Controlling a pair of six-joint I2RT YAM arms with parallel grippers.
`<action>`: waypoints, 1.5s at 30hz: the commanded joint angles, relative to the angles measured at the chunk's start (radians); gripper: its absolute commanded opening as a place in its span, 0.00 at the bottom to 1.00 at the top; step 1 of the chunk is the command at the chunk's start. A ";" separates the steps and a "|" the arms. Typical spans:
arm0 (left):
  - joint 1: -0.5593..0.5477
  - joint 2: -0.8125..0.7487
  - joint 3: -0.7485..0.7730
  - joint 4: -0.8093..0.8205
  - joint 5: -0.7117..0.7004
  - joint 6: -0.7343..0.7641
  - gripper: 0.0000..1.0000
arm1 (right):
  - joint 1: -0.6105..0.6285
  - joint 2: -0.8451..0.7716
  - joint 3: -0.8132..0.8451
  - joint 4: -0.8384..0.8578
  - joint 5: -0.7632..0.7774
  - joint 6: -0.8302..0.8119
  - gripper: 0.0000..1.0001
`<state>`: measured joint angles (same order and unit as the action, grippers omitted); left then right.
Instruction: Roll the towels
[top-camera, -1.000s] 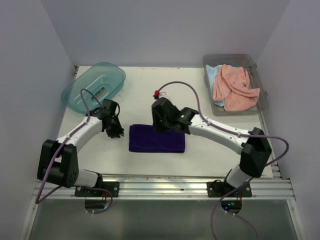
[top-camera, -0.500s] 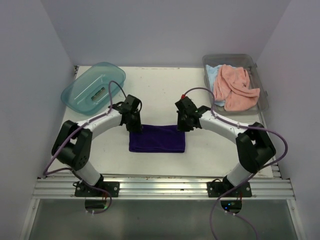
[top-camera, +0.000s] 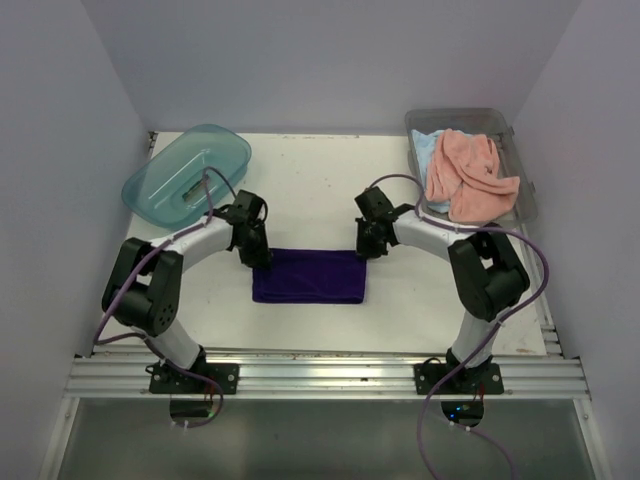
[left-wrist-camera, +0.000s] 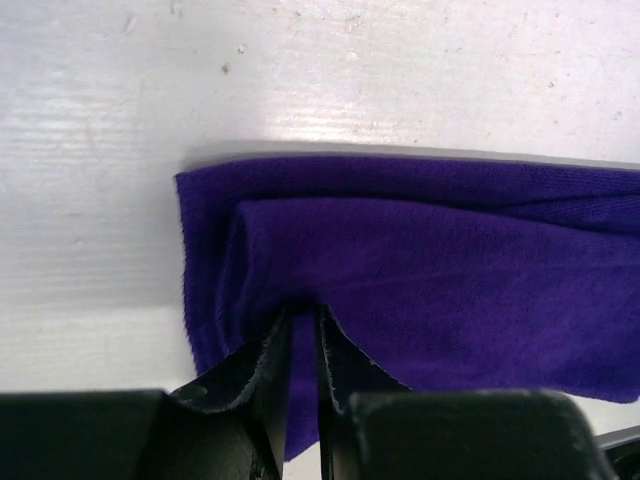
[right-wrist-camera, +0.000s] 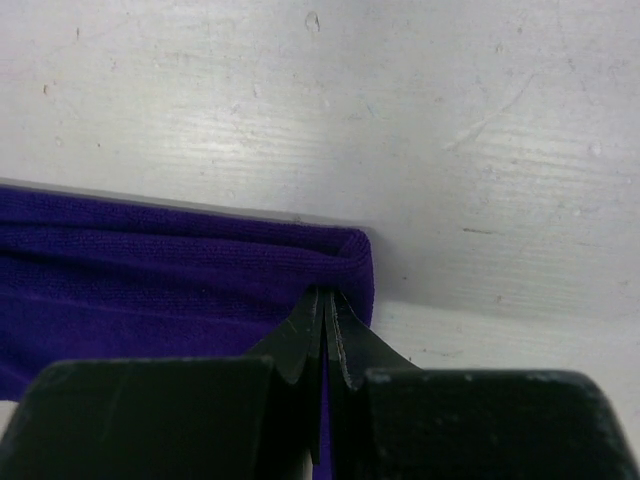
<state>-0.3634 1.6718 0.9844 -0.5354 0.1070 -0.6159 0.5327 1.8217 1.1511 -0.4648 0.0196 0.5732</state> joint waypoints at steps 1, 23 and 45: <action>0.015 -0.113 -0.023 -0.009 0.026 0.028 0.19 | -0.003 -0.100 -0.054 0.018 -0.041 -0.024 0.02; -0.006 0.004 -0.058 -0.018 -0.072 0.027 0.18 | 0.148 -0.217 -0.335 0.066 -0.035 0.121 0.00; -0.031 0.034 0.298 -0.137 -0.040 0.111 0.19 | 0.329 -0.320 -0.134 -0.121 0.188 0.082 0.04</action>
<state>-0.3828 1.7714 1.3510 -0.7105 -0.0490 -0.4812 0.8616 1.4384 0.9672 -0.5804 0.1909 0.7284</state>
